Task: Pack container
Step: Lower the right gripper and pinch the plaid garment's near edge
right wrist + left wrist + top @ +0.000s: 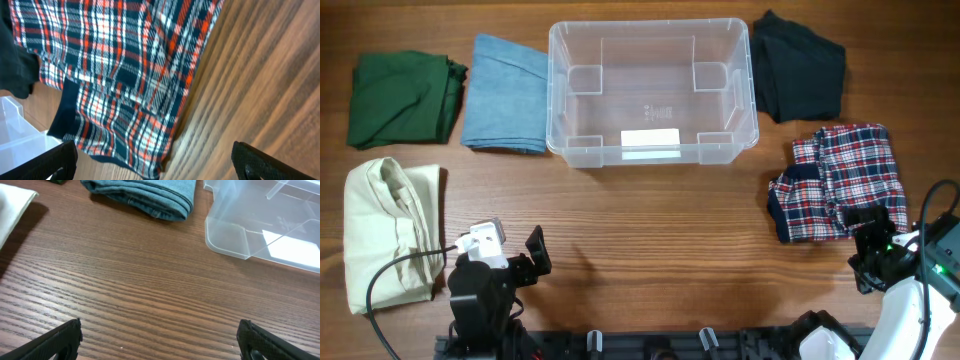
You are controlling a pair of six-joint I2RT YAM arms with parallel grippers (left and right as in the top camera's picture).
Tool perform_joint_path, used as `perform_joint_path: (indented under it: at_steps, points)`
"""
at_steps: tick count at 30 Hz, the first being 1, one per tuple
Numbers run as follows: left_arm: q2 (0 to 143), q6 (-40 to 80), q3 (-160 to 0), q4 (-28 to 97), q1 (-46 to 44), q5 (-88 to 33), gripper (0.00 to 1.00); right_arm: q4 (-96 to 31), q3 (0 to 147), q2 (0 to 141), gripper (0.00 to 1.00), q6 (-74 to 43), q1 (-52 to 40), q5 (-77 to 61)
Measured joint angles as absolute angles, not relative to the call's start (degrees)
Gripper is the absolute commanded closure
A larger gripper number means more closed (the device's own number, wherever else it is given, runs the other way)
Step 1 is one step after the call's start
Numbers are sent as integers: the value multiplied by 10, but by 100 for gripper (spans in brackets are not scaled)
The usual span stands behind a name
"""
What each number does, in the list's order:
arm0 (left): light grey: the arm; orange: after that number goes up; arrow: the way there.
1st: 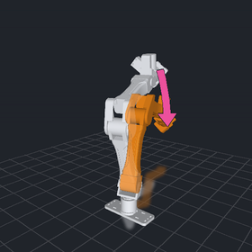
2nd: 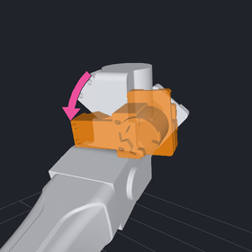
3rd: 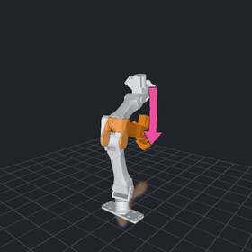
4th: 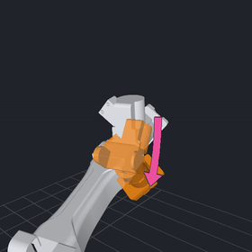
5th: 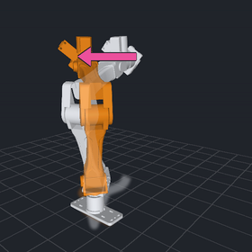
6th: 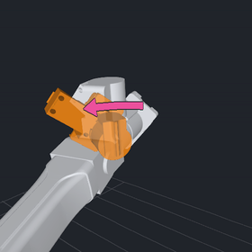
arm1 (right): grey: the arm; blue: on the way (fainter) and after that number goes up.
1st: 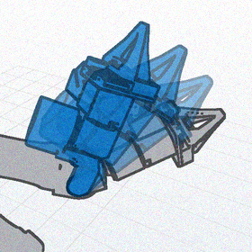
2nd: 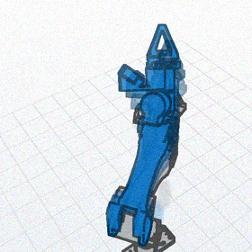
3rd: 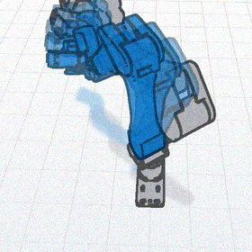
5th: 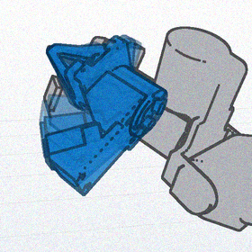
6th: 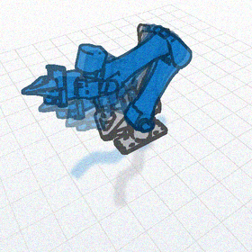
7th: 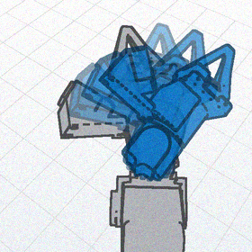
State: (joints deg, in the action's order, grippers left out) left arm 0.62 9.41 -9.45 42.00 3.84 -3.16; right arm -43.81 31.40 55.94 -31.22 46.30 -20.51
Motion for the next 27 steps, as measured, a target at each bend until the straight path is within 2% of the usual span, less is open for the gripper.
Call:
perform_joint_path:
  at_steps: [17,27]
  points:
    - [6,94,-95,420,38,-32,0,-319,243,579,0,-307,463,-203]
    - [6,94,-95,420,38,-32,0,-236,242,668,0,-297,463,-203]
